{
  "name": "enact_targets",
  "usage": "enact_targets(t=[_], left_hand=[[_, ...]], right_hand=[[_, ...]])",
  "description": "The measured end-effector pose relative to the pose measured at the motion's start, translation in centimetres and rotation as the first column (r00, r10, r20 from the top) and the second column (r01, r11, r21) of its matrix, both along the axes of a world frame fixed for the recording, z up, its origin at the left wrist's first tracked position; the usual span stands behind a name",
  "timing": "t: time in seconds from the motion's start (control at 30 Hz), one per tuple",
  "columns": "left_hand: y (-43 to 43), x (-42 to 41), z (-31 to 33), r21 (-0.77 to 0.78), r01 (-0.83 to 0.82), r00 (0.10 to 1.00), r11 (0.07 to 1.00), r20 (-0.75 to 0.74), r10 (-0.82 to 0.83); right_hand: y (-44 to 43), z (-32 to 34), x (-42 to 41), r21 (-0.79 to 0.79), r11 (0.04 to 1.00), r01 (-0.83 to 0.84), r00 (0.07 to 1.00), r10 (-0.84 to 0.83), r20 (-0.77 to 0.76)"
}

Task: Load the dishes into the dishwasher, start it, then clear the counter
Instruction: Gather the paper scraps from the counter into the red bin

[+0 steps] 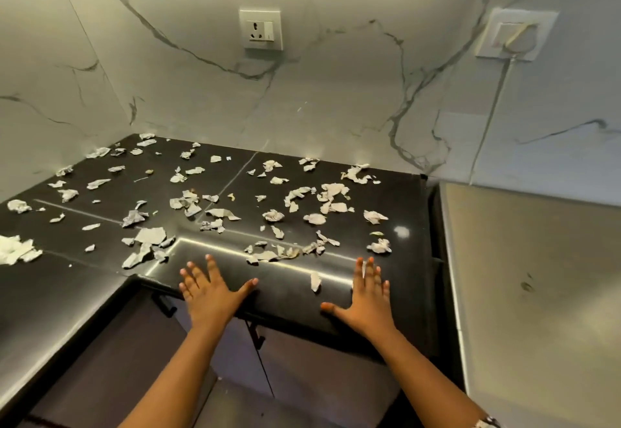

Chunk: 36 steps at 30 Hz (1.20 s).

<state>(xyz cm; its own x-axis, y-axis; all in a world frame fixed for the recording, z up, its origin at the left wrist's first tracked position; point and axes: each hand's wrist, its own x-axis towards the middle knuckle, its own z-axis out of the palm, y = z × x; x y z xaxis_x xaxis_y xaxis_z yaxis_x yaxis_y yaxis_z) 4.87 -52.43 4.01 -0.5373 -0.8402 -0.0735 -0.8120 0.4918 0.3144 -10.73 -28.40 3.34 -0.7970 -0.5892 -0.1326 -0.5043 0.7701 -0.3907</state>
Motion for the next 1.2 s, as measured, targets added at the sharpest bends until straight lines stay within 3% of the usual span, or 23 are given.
enact_targets(t=[0.2, 0.33, 0.43, 0.5, 0.6, 0.7, 0.83, 0.87, 0.93, 1.03, 1.13, 1.2], left_hand=[[-4.1, -4.5, -0.8, 0.017, 0.237, 0.966, 0.971, 0.098, -0.238], [-4.7, -6.9, -0.6, 0.062, 0.433, 0.899, 0.899, 0.046, -0.436], [-5.9, -6.5, -0.3, 0.020, 0.260, 0.959, 0.965, -0.121, -0.256], [-7.1, -5.3, -0.7, -0.043, 0.055, 0.991, 0.998, -0.121, -0.060], [-7.7, -5.2, -1.4, 0.014, -0.137, 0.990, 0.990, -0.036, 0.138], [-7.1, -8.1, -1.9, 0.002, -0.087, 0.995, 0.996, 0.040, 0.086], [-6.6, -12.6, -1.8, -0.016, 0.070, 0.993, 0.997, 0.100, -0.068], [-6.4, -13.5, -1.8, -0.005, 0.109, 0.990, 0.994, 0.091, -0.109], [-6.0, -14.9, -1.7, 0.012, 0.170, 0.985, 0.985, 0.006, -0.170], [-7.2, -14.8, -1.5, -0.030, 0.075, 0.978, 0.997, -0.194, -0.080], [-9.4, -13.8, -1.5, -0.010, -0.175, 0.964, 0.985, -0.207, 0.169], [-10.2, -14.4, -1.3, 0.047, -0.223, 0.962, 0.974, -0.152, 0.227]], right_hand=[[-9.9, -0.1, -1.5, 0.019, 0.999, -0.039, 0.999, 0.039, -0.028], [-12.4, 1.0, -3.6, -0.151, 0.982, -0.112, 0.991, 0.122, 0.057], [-9.5, 1.1, -6.0, -0.215, 0.977, 0.015, 0.995, -0.036, -0.096], [-6.4, 0.6, -8.0, -0.229, 0.956, 0.185, 0.952, -0.232, -0.200], [-4.4, 0.2, -11.0, -0.166, 0.898, 0.407, 0.901, -0.424, -0.090], [-6.9, -0.1, -13.4, -0.088, 0.922, 0.378, 0.920, -0.384, -0.078], [-11.8, -0.1, -14.9, -0.011, 0.993, 0.117, 0.989, -0.118, -0.088], [-12.8, -0.1, -15.1, -0.030, 0.999, 0.028, 0.998, -0.030, -0.058], [-13.8, 0.1, -15.7, -0.219, 0.975, -0.043, 0.998, 0.053, 0.041], [-13.1, 0.5, -18.5, -0.461, 0.874, 0.156, 0.987, -0.126, 0.095], [-11.5, 0.0, -22.8, -0.358, 0.872, 0.333, 0.937, -0.349, 0.023], [-11.8, -0.4, -25.2, -0.240, 0.902, 0.358, 0.929, -0.371, -0.010]])
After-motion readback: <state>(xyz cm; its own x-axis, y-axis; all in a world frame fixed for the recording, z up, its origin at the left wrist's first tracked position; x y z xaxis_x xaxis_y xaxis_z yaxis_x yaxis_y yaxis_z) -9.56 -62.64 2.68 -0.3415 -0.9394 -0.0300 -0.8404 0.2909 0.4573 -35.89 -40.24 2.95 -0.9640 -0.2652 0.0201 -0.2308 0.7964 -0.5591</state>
